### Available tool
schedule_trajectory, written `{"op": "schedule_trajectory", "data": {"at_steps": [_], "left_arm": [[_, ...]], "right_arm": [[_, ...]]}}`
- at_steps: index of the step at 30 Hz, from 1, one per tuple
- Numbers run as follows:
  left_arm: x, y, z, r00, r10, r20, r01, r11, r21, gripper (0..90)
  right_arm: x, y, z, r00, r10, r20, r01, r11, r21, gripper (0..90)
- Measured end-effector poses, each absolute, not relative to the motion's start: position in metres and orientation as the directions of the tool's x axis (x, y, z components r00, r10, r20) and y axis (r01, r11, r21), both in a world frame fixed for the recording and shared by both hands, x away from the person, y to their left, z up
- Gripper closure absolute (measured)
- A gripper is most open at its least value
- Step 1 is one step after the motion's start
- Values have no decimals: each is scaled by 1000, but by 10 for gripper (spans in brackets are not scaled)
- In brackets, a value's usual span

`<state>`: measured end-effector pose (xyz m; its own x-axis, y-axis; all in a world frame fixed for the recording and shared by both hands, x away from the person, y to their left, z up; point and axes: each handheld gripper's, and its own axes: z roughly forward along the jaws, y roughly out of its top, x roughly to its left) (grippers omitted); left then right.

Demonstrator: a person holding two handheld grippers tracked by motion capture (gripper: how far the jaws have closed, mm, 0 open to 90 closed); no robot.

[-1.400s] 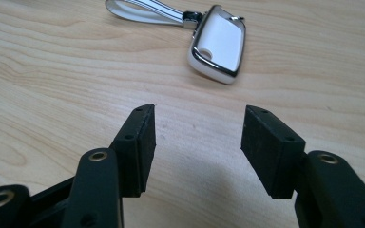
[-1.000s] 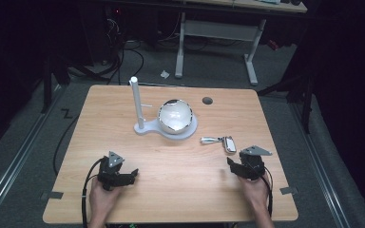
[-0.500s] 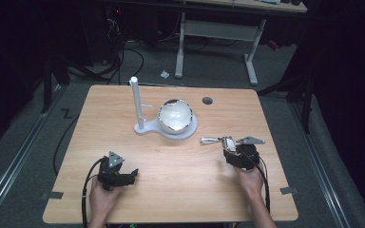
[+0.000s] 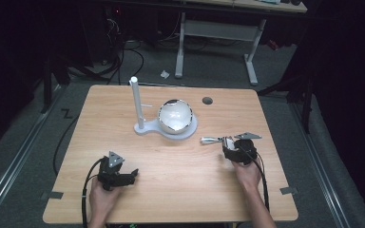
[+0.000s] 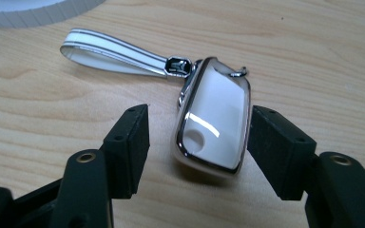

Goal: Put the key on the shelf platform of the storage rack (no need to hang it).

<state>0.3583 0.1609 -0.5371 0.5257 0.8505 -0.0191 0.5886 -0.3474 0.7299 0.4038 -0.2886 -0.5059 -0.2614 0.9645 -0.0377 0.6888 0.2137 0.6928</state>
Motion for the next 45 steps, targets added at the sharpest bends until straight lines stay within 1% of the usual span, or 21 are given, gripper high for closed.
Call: {"op": "schedule_trajectory", "data": {"at_steps": [12,29,35,36,37,38,40,41,43,44,45], "left_arm": [[358,161,-537,527,850,-19,588,-348,730,154],[358,161,-537,527,850,-19,588,-348,730,154],[358,161,-537,527,850,-19,588,-349,730,154],[358,161,-537,527,850,-18,588,-349,730,154],[358,161,-537,527,850,-18,588,-349,730,154],[358,161,-537,527,850,-19,588,-349,730,154],[358,161,-537,527,850,-18,588,-349,730,154],[358,161,-537,527,850,-18,588,-349,730,154],[358,161,-537,527,850,-18,588,-349,730,154],[358,161,-537,527,850,-19,588,-348,730,154],[358,161,-537,527,850,-18,588,-349,730,154]], "right_arm": [[422,-280,-513,-264,963,-53,709,231,666,398],[428,-282,-519,-250,965,-83,716,242,655,416],[429,-283,-520,-245,964,-103,710,251,659,469],[429,-283,-520,-240,965,-109,708,251,660,508],[429,-283,-520,-240,965,-109,708,251,660,508],[429,-283,-520,-235,966,-111,709,248,661,527],[429,-285,-519,-236,963,-130,706,262,658,600],[429,-285,-519,-236,963,-130,706,262,658,600],[429,-285,-519,-239,963,-122,708,259,657,623],[428,-285,-519,-249,961,-121,708,266,654,657],[428,-285,-519,-249,961,-121,708,266,654,657]]}}
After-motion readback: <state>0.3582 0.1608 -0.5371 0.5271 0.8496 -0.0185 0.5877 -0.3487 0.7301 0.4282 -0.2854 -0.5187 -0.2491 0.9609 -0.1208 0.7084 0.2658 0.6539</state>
